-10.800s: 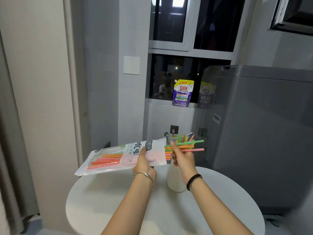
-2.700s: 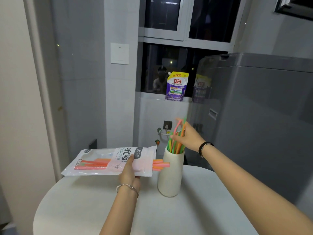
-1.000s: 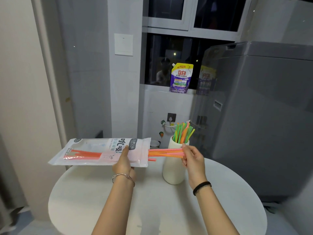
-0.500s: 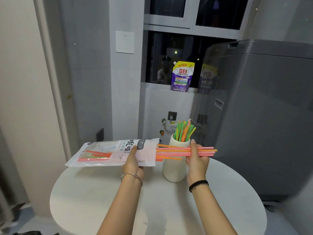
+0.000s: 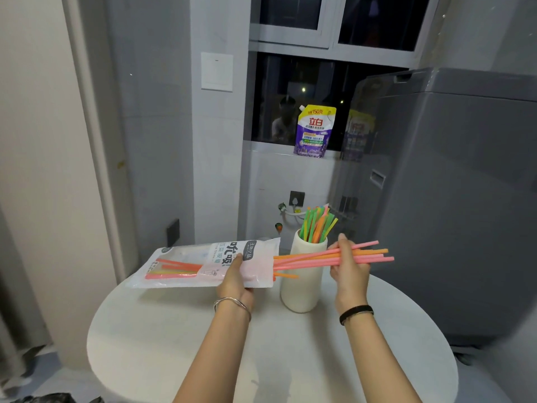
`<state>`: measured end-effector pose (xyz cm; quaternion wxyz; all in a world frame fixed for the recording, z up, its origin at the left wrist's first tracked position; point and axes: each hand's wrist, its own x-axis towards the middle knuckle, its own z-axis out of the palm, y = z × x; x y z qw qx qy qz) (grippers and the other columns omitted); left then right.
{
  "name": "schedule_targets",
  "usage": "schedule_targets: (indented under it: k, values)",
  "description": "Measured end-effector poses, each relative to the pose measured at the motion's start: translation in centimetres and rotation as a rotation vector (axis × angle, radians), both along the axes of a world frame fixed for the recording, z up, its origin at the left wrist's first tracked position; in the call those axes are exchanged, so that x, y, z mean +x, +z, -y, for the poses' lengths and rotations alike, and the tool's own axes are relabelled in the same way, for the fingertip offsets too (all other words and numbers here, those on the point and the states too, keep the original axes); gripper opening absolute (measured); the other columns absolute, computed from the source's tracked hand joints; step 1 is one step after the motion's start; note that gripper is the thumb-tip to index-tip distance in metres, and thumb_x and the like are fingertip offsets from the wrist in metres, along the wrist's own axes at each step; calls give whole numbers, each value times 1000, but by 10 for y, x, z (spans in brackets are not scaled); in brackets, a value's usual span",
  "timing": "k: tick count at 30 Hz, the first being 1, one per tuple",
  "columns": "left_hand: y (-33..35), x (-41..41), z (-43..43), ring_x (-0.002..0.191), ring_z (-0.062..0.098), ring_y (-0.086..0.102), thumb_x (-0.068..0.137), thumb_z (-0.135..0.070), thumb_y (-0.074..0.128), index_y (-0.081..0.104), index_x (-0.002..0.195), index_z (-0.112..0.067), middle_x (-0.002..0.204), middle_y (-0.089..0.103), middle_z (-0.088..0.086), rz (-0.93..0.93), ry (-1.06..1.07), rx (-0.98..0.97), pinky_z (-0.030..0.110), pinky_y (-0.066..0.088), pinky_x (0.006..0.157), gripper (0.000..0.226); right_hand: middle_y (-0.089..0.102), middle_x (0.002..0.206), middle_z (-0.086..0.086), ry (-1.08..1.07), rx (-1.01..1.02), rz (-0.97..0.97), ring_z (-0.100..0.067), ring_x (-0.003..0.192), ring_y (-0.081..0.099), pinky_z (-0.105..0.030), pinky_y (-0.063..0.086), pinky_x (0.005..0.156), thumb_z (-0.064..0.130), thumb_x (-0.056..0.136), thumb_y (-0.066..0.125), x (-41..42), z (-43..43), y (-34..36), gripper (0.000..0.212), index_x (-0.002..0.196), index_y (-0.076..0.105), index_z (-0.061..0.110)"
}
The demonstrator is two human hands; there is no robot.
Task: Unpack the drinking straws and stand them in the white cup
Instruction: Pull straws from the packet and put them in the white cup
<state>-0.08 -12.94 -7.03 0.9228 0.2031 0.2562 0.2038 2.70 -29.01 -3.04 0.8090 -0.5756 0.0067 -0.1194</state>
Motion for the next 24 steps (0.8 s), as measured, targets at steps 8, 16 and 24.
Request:
schedule_targets:
  k: [8, 16, 24]
  values:
    - [3, 6, 20, 107, 27, 56, 93, -12, 58, 48, 140, -9, 140, 56, 13, 3, -82, 52, 56, 41, 105, 48, 51, 47, 8, 271, -334, 56, 0, 39, 44, -12, 35, 40, 20, 92, 54, -3, -15, -9, 24, 72, 63, 11]
    - [4, 8, 9, 114, 26, 56, 93, -11, 58, 49, 140, -10, 140, 56, 12, 51, -4, -28, 54, 39, 109, 48, 57, 57, -2, -45, -325, 261, -9, 51, 56, -21, 45, 53, 29, 91, 56, 40, 22, 55, 33, 61, 58, 14]
    - [8, 10, 6, 112, 24, 57, 93, -10, 58, 48, 139, -12, 140, 57, 10, 59, 10, -44, 54, 39, 108, 47, 60, 59, -3, -64, -548, 377, 3, 44, 58, -5, 43, 46, 30, 94, 51, 74, 31, 88, 41, 71, 63, -2]
